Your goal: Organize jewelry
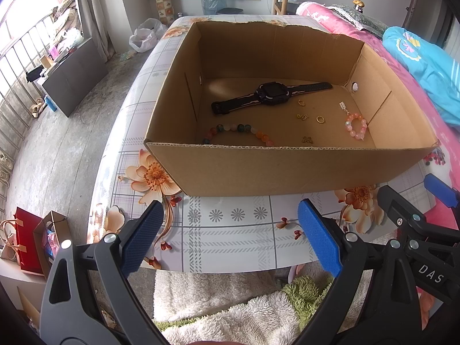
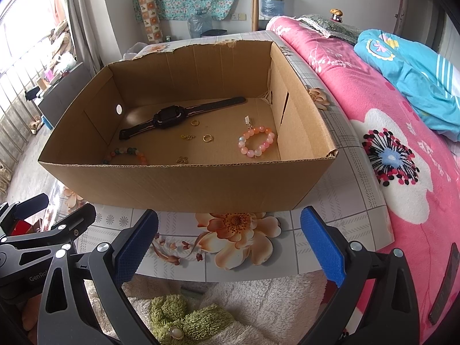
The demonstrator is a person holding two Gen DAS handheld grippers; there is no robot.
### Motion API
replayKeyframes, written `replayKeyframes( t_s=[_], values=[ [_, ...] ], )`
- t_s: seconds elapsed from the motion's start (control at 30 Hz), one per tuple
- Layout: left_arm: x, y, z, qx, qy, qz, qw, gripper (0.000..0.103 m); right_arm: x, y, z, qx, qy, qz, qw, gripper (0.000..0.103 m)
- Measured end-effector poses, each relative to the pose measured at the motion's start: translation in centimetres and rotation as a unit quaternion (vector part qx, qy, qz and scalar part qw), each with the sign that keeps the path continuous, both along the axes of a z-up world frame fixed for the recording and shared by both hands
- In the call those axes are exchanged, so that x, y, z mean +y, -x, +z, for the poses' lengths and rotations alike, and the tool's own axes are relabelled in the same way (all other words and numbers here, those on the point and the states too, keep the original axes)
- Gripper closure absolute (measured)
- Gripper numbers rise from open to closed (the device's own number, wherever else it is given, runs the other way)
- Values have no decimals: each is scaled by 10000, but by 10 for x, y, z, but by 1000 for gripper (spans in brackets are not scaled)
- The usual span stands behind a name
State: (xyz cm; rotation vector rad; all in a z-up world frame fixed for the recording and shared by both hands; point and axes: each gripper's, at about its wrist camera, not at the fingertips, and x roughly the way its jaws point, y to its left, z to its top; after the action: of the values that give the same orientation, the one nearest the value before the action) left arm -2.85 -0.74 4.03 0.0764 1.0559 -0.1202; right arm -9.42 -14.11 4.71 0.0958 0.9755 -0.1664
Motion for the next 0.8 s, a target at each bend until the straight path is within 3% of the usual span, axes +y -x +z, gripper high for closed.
replayKeyframes(
  t_s=[0.8],
  values=[
    [0,1,0,-6,-13,12,10000,12,4,0,-2,-1,-25,-3,10000,6]
  ],
)
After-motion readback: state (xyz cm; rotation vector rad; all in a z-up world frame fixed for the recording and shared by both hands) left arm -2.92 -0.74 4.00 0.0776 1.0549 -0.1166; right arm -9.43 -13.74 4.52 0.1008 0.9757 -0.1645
